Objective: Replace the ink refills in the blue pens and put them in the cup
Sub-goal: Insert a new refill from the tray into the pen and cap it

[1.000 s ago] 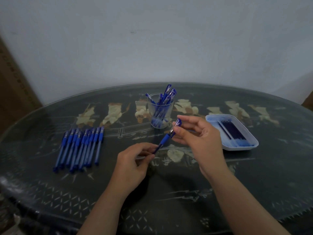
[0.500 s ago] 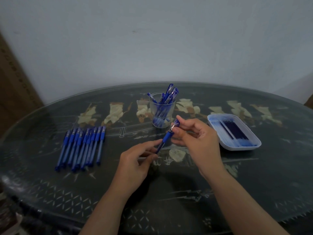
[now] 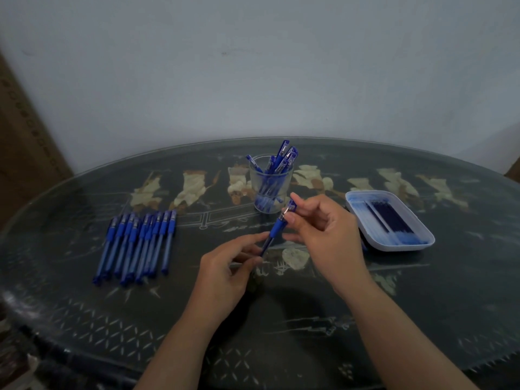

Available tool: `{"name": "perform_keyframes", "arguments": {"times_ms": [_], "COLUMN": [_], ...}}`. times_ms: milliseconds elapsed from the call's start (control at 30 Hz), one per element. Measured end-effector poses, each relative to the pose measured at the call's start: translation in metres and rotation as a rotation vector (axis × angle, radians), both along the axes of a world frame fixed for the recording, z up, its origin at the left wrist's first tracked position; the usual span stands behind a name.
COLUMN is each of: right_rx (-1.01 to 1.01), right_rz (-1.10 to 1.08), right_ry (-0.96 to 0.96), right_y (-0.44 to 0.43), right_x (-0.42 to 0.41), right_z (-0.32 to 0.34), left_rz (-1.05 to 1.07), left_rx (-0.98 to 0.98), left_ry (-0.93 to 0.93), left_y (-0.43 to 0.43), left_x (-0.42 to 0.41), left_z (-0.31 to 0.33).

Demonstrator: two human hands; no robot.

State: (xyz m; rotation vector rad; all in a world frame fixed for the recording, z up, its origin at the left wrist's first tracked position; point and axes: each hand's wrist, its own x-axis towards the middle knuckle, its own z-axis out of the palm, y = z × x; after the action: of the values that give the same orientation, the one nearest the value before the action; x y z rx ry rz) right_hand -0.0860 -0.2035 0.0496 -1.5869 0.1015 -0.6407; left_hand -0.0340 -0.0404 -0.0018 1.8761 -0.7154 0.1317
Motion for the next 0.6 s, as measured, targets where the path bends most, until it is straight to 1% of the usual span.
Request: {"name": "perform_keyframes", "arguments": {"times_ms": [200,300,367,467,533,600], "right_rx": [-0.021,-0.006,0.008,-0.024,-0.053,-0.125], "right_rz": [-0.046,-0.085,-0.132,-0.248,-0.301,-0.334], "right_ry": [0.003,-0.005,-0.033,-0.139,-0.209,-0.269], "right_y": [0.002,0.004,0.0,-0.013,-0.022,-0.028], "right_x": [-0.004,-0.007,-0.008,-0.005,0.003,0.015], "right_z": [-0.005,0.002,0.018,0.057,0.084,0.108], "left_rz": [-0.016,-0.019,0.012,0.131,0.207,0.237], "left_rx": [-0.004,-0.074,-0.109,-0.052,0.016,0.107], "left_ry": [0.032,0.043,0.035,0.03,0.009,-0.023], "left_y": [0.001,0.0,0.004,0.018,0.025,0.026], "left_x": [0.003,0.005,0.009,0.02,0.023,0.023], "left_z": [-0.004,-0.001,0.0,-0.001,-0.003,-0.006]}}
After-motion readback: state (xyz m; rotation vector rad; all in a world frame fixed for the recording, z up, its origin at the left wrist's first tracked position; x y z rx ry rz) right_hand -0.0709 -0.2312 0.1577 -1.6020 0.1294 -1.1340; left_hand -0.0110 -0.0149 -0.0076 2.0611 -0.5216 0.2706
